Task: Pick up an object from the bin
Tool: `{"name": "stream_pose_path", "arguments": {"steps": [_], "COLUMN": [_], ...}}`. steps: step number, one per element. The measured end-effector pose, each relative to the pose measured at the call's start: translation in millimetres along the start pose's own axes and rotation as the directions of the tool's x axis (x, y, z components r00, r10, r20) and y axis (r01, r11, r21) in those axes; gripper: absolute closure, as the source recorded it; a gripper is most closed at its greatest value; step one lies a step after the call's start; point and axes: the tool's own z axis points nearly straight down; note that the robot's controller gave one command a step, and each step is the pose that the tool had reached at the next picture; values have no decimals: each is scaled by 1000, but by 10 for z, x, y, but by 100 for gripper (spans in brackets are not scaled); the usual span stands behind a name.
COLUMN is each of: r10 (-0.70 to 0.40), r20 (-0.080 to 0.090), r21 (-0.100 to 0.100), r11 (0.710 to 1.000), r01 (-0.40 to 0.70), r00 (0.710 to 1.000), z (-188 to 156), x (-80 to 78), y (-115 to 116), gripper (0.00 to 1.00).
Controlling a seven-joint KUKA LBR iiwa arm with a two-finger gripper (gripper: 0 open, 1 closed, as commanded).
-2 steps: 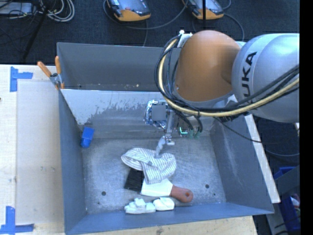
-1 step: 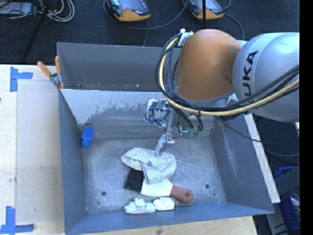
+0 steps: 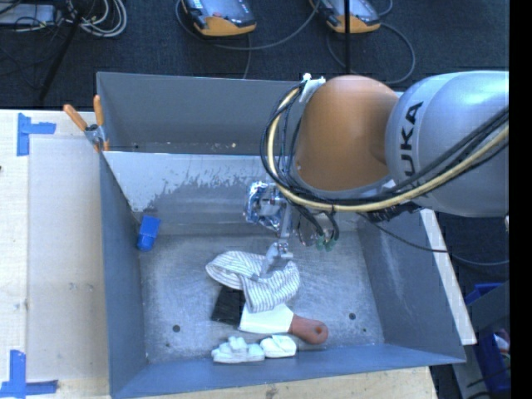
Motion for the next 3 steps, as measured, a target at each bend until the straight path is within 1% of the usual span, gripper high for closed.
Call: {"name": "stream_pose_path", "arguments": {"steps": [1, 2, 3], "r10": [26, 40, 40], "r20": [-12, 1, 1], "r21": [3, -5, -5], "r11": [1000, 999, 999], "r01": [-26, -40, -40], "r00": [1000, 999, 999], "z": [1321, 1484, 1484], "x": [-18, -116, -116], "y": [118, 437, 437], "gripper": [0, 100, 100]}}
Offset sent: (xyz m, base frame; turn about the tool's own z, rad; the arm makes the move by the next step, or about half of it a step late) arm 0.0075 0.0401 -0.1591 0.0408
